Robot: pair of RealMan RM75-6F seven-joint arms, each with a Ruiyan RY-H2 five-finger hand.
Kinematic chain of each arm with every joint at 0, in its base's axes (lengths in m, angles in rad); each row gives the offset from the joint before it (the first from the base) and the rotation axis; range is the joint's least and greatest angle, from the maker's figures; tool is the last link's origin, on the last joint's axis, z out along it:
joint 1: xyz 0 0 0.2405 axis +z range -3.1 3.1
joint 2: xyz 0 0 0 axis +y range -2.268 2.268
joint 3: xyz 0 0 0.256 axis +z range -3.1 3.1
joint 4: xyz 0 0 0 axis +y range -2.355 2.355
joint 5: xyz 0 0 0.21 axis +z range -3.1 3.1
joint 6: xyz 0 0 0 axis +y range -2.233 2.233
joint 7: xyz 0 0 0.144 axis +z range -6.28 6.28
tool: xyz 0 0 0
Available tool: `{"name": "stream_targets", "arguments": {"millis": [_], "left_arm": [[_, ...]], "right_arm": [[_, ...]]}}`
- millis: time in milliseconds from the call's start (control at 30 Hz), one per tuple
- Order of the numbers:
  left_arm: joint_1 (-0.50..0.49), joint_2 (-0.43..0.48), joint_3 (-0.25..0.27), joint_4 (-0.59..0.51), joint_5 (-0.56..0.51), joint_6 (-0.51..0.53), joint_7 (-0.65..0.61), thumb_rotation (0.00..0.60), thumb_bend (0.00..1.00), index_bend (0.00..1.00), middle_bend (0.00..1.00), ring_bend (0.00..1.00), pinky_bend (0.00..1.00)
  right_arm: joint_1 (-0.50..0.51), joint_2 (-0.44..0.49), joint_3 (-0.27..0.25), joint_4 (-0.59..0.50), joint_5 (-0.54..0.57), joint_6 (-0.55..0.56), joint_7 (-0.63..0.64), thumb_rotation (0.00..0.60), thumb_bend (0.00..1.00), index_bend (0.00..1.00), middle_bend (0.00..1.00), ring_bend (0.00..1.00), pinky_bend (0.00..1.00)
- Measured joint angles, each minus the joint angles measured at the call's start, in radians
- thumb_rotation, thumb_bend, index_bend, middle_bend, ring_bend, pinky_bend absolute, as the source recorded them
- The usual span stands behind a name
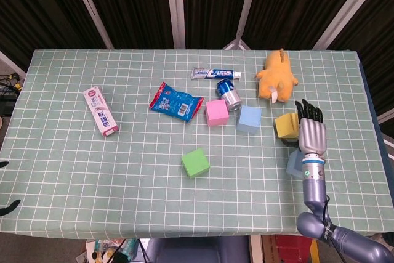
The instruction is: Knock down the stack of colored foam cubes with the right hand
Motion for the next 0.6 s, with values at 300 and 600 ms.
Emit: {"name": "stream_targets", "arguments": {"millis": [300, 600], "left_arm": [[0.000, 0.001, 0.000, 0.000, 0.000, 0.000, -0.003, 0.600, 0.13, 0.21, 0.00, 0.00, 0.00], [-0.008, 0.000, 0.000, 0.005, 0.006, -0.012, -0.008, 0.600, 0.13, 0.21, 0.00, 0.00, 0.00]], "right_arm": [[-0.044, 0.083, 0.002, -0.162, -0.034, 0.087, 0.011, 0.600, 0.12, 0.00, 0.00, 0.00, 0.00], [-0.205, 0.247, -0.095, -0.295, -0.237, 0.199, 0.229, 0.600, 0.12, 0.03, 0.00, 0.07, 0.00]]}}
